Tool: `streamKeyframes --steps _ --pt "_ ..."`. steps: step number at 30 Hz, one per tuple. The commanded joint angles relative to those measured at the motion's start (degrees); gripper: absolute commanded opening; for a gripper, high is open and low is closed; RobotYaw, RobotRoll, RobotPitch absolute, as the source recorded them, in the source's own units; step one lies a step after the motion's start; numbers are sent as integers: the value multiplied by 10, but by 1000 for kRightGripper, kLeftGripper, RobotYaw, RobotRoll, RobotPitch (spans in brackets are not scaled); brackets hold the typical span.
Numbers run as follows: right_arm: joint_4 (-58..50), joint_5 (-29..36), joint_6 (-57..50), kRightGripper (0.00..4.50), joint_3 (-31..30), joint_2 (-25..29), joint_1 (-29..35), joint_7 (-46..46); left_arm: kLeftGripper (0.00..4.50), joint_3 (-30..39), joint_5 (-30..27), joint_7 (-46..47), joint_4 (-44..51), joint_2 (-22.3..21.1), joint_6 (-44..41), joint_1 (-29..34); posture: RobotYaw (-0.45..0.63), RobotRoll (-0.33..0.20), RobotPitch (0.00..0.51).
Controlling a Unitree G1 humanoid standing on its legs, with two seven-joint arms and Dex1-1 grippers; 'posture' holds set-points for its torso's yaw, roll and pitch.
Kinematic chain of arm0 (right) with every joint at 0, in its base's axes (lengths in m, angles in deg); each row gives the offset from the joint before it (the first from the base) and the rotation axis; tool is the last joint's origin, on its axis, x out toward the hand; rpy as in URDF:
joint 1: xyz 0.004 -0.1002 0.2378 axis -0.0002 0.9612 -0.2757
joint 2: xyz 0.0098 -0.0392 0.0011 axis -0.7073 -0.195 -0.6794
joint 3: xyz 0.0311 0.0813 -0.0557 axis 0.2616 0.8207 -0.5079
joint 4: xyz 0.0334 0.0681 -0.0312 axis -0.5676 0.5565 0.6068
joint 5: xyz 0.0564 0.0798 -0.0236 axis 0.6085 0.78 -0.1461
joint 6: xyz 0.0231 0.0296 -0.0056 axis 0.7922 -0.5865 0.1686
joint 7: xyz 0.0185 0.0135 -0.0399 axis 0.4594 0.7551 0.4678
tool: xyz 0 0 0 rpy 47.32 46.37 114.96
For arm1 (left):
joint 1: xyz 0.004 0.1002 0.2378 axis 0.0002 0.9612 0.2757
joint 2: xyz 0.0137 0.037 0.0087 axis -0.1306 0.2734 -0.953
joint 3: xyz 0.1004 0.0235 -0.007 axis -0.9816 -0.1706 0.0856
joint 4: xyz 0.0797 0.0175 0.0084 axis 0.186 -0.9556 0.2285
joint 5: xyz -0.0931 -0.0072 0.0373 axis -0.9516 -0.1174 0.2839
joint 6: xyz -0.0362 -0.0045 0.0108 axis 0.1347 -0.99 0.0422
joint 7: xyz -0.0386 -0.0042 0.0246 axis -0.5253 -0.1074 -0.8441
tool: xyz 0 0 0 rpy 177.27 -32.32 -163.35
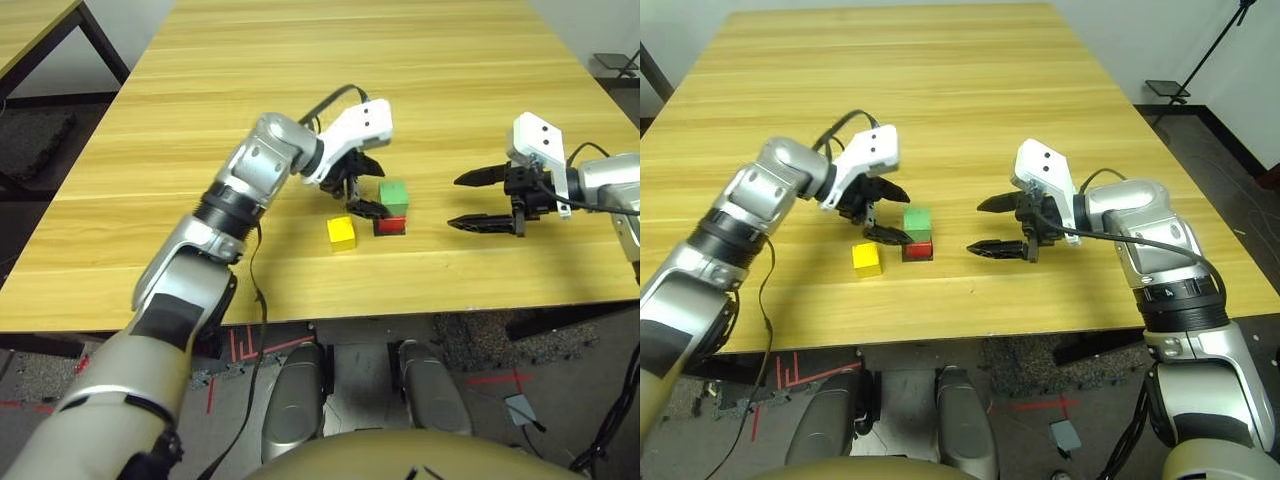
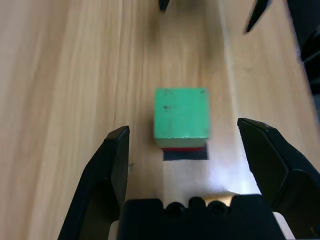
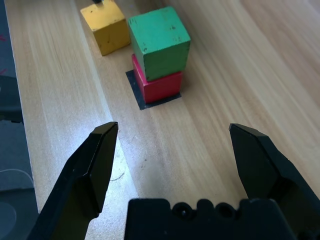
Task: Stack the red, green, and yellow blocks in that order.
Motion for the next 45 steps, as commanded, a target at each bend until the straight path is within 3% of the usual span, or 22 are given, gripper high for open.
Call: streamKeyframes --steps 1,6,15,25,29,33,40,45 --pt "15 1 11 4500 0 -2 -11 4 4431 6 -31 18 126 -56 -118 56 145 -67 73" --pt "31 -2 20 4500 -6 -11 -23 7 4431 24 -54 82 212 -77 -183 133 168 -71 71" --pt "26 0 12 4500 -13 -18 -32 12 4431 2 -34 171 150 -47 -88 193 163 -79 80" --pt "-9 8 -16 4500 -1 -9 -9 2 4431 -54 -4 144 79 -55 29 210 126 -75 89" --pt "-19 18 -16 4500 8 -6 2 6 3470 -55 -6 135 69 -55 39 214 119 -71 90" --pt "-26 25 -17 4500 14 -1 10 6 2047 -33 -23 125 77 -55 15 183 117 -67 89" --pt "-32 34 -22 4500 17 2 14 -1 1968 -4 -58 86 84 -57 -28 66 116 -62 85" --pt "-28 32 -19 4500 19 1 15 0 1968 -24 -53 39 43 -59 -11 -7 113 -58 82"
